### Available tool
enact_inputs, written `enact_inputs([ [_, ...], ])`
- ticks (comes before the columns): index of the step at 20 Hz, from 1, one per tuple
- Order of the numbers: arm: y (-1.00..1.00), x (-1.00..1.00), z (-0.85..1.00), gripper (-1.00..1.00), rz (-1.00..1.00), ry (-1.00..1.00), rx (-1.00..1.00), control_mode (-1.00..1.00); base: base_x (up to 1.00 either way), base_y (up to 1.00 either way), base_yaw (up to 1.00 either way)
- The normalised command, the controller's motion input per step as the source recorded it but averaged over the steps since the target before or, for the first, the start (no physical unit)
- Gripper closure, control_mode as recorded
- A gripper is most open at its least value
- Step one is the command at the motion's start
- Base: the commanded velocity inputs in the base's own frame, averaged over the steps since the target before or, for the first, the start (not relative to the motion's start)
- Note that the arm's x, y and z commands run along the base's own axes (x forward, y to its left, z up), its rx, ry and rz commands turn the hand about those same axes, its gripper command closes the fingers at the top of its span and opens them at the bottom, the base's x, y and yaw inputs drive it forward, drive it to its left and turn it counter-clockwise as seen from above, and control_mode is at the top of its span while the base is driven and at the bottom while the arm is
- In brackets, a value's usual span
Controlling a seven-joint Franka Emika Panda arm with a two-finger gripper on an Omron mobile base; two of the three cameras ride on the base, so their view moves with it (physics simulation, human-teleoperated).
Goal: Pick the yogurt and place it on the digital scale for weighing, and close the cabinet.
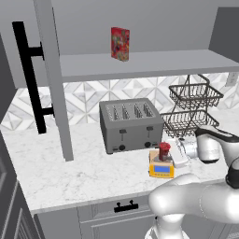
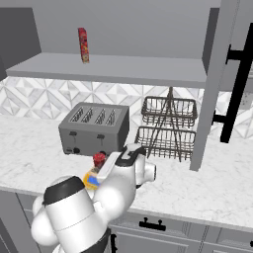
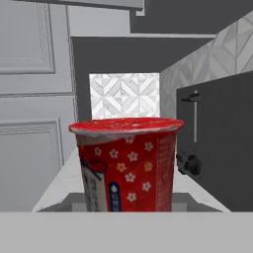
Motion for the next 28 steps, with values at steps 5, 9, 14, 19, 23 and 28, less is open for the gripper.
enact_inputs([
  [5,0.00,0.09,0.00,-1.00,0.00,-0.01,0.00,-1.00,0.00,0.00,0.00],
  [9,0.00,0.04,0.00,-1.00,0.00,-0.01,0.00,-1.00,0.00,0.00,0.00],
  [14,-0.34,0.00,0.00,-1.00,0.00,0.00,0.01,-1.00,0.00,0.00,0.00],
  [19,-0.60,-0.08,0.00,-1.00,-0.06,-0.01,0.00,-1.00,0.00,0.00,0.00],
  [23,-0.47,-0.76,0.14,-1.00,-0.16,-0.26,0.11,-1.00,0.00,0.00,0.00],
  [28,-0.33,-0.97,0.39,-1.00,-0.14,-0.44,0.43,-1.00,0.00,0.00,0.00],
])
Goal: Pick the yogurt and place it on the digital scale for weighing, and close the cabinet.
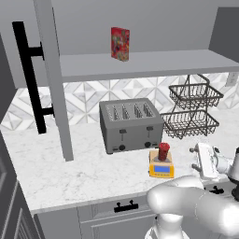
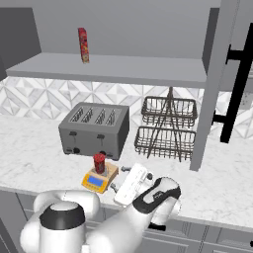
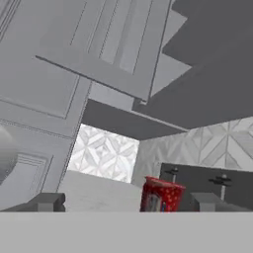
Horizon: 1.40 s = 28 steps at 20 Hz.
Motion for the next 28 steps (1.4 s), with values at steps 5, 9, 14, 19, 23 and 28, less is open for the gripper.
enact_inputs([
  [5,-0.32,-0.89,0.89,-1.00,-0.06,-0.46,0.39,-1.00,0.00,0.00,0.00],
  [9,-0.54,-0.56,1.00,-1.00,0.00,-0.40,0.36,-1.00,0.00,0.00,0.00],
  [14,-0.88,-0.51,1.00,-1.00,0.00,-0.13,0.33,-1.00,0.00,0.00,0.00],
  [19,-0.99,-0.52,0.98,-1.00,0.02,-0.03,0.31,-1.00,0.00,0.00,0.00],
  [23,-0.91,-0.46,0.88,-1.00,0.00,0.01,0.14,-1.00,0.00,0.00,0.00],
  [28,-0.58,-0.05,0.49,-1.00,0.00,0.22,0.03,-1.00,0.00,0.00,0.00],
])
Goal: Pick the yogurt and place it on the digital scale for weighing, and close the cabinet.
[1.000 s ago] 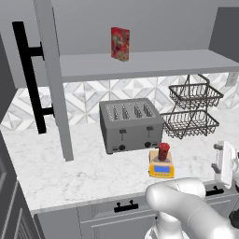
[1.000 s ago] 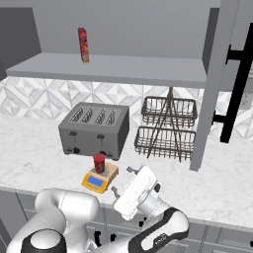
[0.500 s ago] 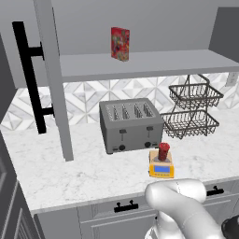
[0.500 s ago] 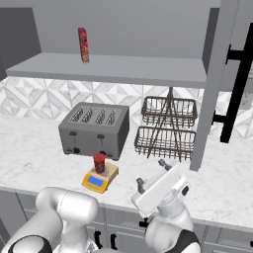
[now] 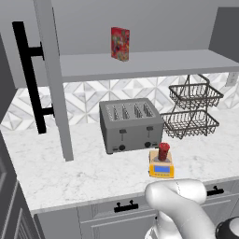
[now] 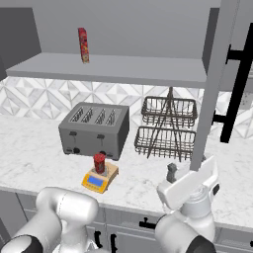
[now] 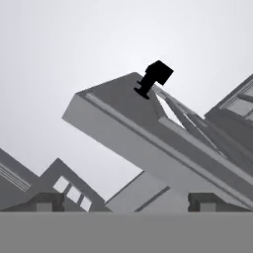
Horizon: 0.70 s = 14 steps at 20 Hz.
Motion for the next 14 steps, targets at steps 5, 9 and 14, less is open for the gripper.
enact_inputs([
  [5,-0.47,0.03,0.01,-1.00,0.08,0.19,0.00,-1.00,0.00,0.00,0.00],
  [9,-0.34,0.09,-0.30,-1.00,0.12,0.00,0.00,-1.00,0.00,0.00,0.00],
  [14,-0.45,0.57,0.00,-1.00,0.08,0.15,0.00,-1.00,0.00,0.00,0.00],
])
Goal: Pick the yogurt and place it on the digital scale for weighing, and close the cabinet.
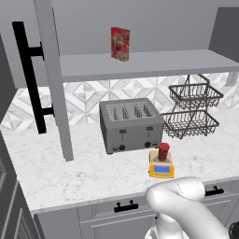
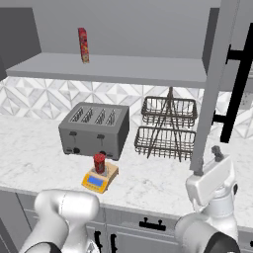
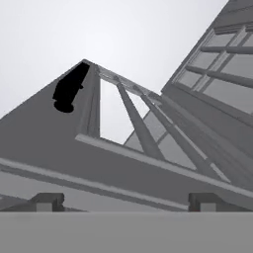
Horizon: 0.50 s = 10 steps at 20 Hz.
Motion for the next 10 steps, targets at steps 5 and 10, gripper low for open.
enact_inputs([
  [5,-0.51,0.54,0.00,-1.00,0.10,0.26,0.01,-1.00,0.00,0.00,0.00],
  [10,-0.29,0.17,0.27,-1.00,0.08,0.13,0.00,-1.00,0.00,0.00,0.00],
])
